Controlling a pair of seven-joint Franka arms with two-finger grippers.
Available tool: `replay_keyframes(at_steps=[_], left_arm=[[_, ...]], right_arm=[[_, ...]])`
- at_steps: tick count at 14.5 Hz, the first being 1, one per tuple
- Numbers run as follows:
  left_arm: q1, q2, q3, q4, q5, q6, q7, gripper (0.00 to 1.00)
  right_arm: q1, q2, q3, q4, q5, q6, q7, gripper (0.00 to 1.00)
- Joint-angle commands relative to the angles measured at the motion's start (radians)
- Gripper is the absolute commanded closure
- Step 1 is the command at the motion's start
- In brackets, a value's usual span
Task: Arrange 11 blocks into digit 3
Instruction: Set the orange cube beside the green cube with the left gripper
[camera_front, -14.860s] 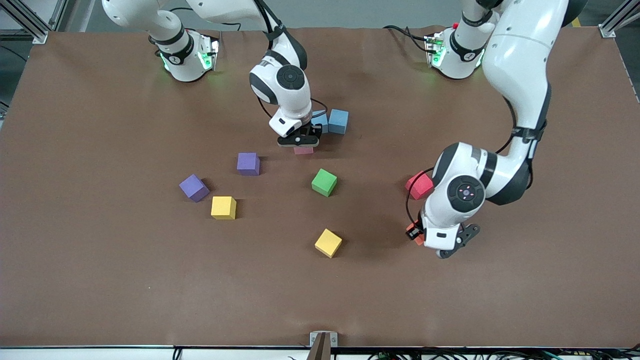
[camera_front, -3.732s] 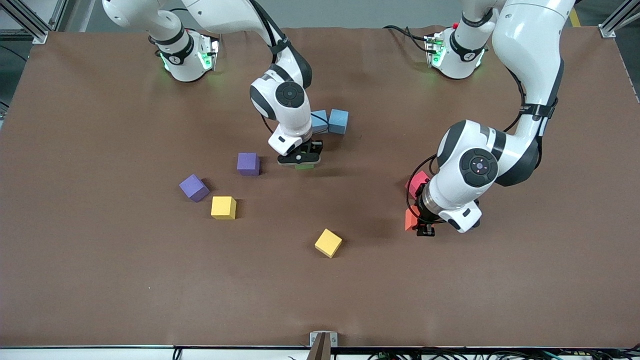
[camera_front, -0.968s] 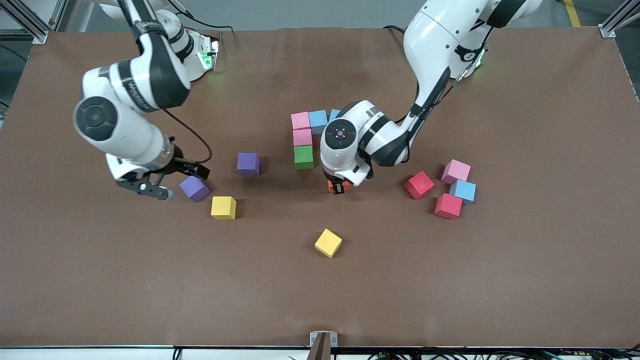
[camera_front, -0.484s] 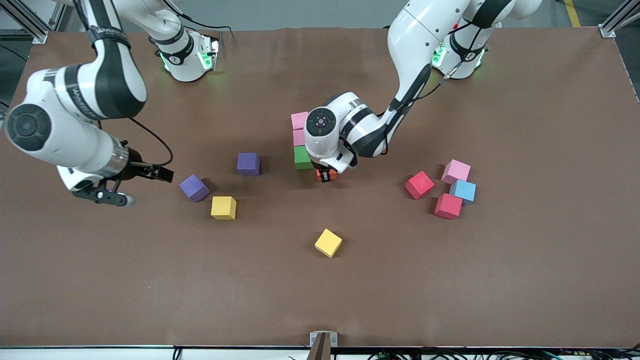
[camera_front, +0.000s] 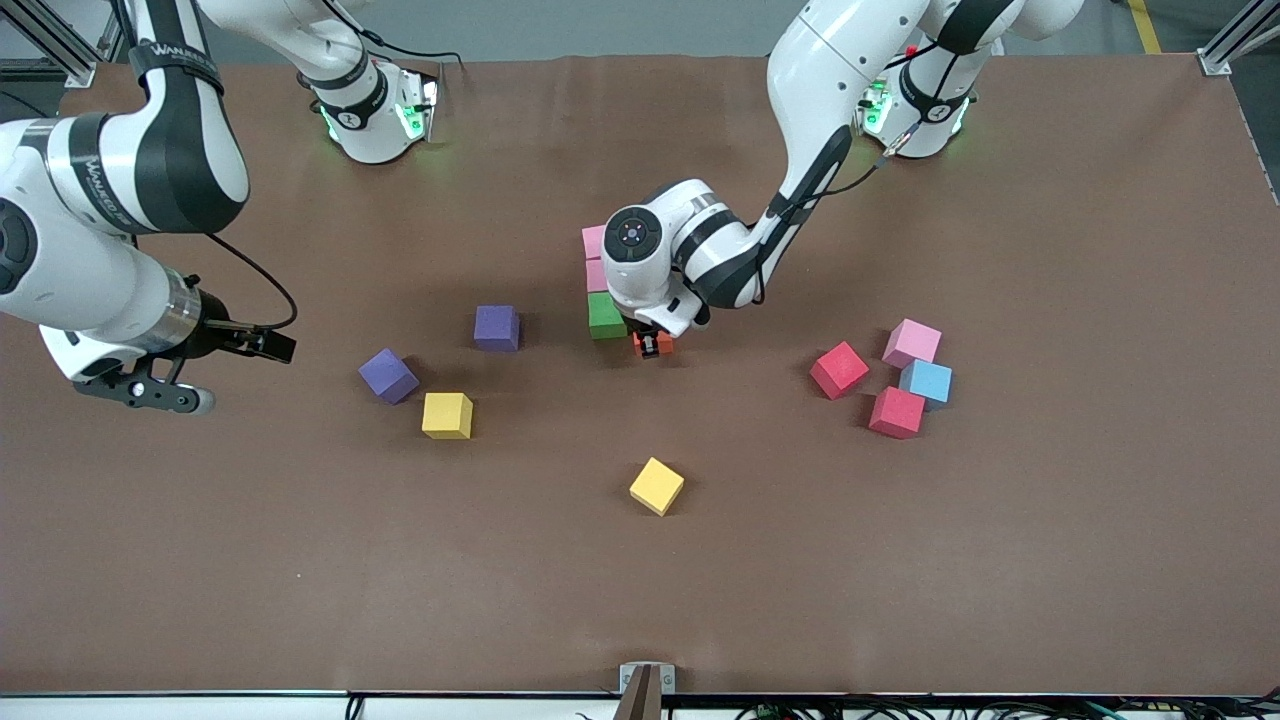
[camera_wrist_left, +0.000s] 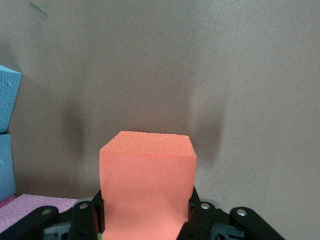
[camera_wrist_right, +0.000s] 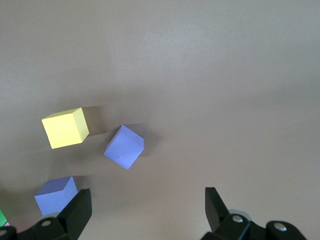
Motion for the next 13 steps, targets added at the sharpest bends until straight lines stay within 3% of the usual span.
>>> replay_keyframes(at_steps=[1, 13], left_arm=[[-0.022, -0.009, 0.006, -0.048, 0.009, 0.033, -0.054, 0.52], [-0.051, -0.061, 0.003, -0.175, 0.011, 0.097, -0.058, 0.52]], right_arm=[[-0.019, -0.010, 0.019, 0.002, -0.018, -0.015, -0.002, 0.00], [-0.015, 0.000, 0.020, 0.000, -0.016, 0.011, 0.005, 0.00]])
